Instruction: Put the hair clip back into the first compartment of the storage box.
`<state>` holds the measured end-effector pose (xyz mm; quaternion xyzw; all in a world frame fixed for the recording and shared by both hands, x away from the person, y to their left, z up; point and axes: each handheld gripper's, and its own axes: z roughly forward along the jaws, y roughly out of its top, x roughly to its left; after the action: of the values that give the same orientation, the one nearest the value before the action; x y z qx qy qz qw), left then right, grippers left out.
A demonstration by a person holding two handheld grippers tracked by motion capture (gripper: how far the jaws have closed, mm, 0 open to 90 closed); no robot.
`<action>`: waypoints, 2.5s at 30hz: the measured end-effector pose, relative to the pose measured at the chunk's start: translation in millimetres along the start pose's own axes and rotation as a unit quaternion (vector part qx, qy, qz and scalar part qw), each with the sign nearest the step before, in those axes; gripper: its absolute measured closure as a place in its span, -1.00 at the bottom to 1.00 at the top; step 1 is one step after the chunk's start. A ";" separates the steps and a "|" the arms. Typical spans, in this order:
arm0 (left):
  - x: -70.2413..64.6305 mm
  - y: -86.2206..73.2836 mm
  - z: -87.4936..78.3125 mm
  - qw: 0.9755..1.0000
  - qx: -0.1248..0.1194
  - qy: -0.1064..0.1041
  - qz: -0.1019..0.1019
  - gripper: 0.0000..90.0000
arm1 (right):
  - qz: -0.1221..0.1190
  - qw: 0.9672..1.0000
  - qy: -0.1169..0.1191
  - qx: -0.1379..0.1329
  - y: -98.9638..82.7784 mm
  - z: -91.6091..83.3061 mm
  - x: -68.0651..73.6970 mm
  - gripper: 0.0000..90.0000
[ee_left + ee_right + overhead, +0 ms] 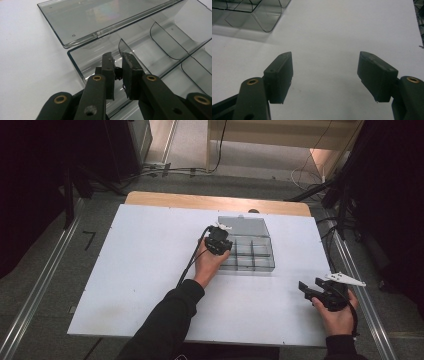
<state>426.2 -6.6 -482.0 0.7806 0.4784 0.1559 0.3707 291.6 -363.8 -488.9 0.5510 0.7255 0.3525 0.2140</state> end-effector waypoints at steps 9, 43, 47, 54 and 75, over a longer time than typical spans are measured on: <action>0.0 0.2 2.4 1.000 0.007 -0.005 -0.003 0.74 | 0.000 1.000 0.000 0.001 0.1 0.3 0.3 -0.40; 5.1 -2.4 -33.0 0.999 -0.022 -0.038 -0.010 0.13 | 0.000 1.000 -0.003 -0.002 0.1 -0.9 0.8 -0.40; 7.7 -5.7 -38.4 0.999 -0.027 -0.040 -0.011 0.07 | -0.001 1.000 -0.004 -0.002 -0.1 -1.0 0.4 -0.40; 13.9 -13.2 -47.9 0.999 -0.030 -0.043 -0.015 -0.03 | 0.000 1.000 -0.003 -0.002 0.1 -0.9 0.8 -0.40; 28.7 -36.4 -75.8 0.997 -0.046 -0.050 -0.028 -0.22 | -0.001 1.000 -0.005 -0.001 -0.2 -1.8 1.7 -0.40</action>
<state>372.0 60.4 -460.5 0.7557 0.4735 0.1280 0.4341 289.7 -362.7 -487.7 0.5514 0.7249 0.3503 0.2185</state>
